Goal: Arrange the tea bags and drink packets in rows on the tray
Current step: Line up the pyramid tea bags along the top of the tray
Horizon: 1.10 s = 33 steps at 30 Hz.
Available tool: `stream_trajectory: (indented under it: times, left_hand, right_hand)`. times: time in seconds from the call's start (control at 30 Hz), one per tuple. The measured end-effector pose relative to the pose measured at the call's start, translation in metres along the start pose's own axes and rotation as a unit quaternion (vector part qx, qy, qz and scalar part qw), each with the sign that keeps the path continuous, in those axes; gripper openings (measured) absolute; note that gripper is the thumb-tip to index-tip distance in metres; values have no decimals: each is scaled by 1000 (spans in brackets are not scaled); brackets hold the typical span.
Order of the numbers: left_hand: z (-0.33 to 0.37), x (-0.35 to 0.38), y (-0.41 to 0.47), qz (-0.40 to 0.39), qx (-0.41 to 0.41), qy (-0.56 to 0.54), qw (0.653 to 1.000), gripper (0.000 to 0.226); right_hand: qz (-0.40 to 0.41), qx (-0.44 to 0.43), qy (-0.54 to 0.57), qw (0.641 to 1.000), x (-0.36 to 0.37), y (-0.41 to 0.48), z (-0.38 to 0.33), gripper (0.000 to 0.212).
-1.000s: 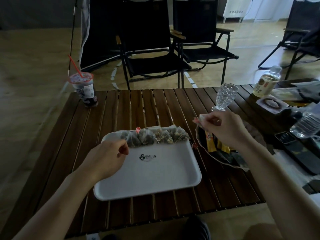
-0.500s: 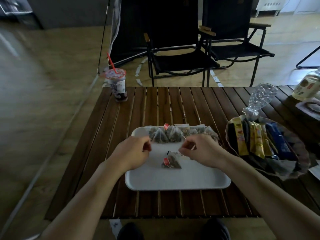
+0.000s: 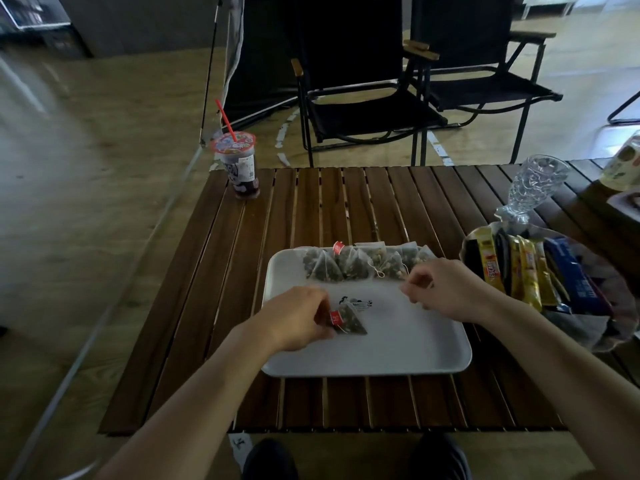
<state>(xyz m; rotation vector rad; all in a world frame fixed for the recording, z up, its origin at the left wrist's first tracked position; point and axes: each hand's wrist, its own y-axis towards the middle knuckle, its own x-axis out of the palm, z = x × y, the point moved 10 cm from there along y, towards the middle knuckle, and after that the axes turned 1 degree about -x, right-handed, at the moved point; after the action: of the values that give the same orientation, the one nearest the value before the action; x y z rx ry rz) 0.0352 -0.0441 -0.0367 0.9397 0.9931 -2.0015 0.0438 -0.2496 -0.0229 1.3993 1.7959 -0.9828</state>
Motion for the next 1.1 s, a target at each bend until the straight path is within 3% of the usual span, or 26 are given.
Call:
stream_trajectory:
  times: [0.13, 0.3, 0.47, 0.57, 0.73, 0.9, 1.1]
  left_hand:
    - [-1, -6, -1, 18, -2, 35, 999, 13]
    - [-5, -29, -13, 78, -17, 35, 996, 12]
    - [-24, -52, -20, 153, -66, 123, 978, 8]
    - [-45, -53, -22, 130, -118, 135, 975, 11]
    - [-46, -40, -19, 84, -118, 129, 981, 40]
    - [-46, -34, -10, 85, -114, 121, 982, 28]
    - [-54, -57, -13, 183, -130, 125, 966, 24]
  right_hand:
    - [13, -2, -10, 1000, -3, 1, 0, 17]
    - [12, -6, -20, 1000, -2, 1, -2, 20]
    - [-1, -6, -26, 1000, 1, 1, -3, 20]
    - [-13, -3, -36, 999, 3, 0, -1, 21]
    - [-13, 0, -33, 999, 3, 1, 1, 20]
    - [-23, -3, -32, 999, 5, 0, -2, 18]
    - [-26, -3, -30, 999, 4, 0, -1, 17]
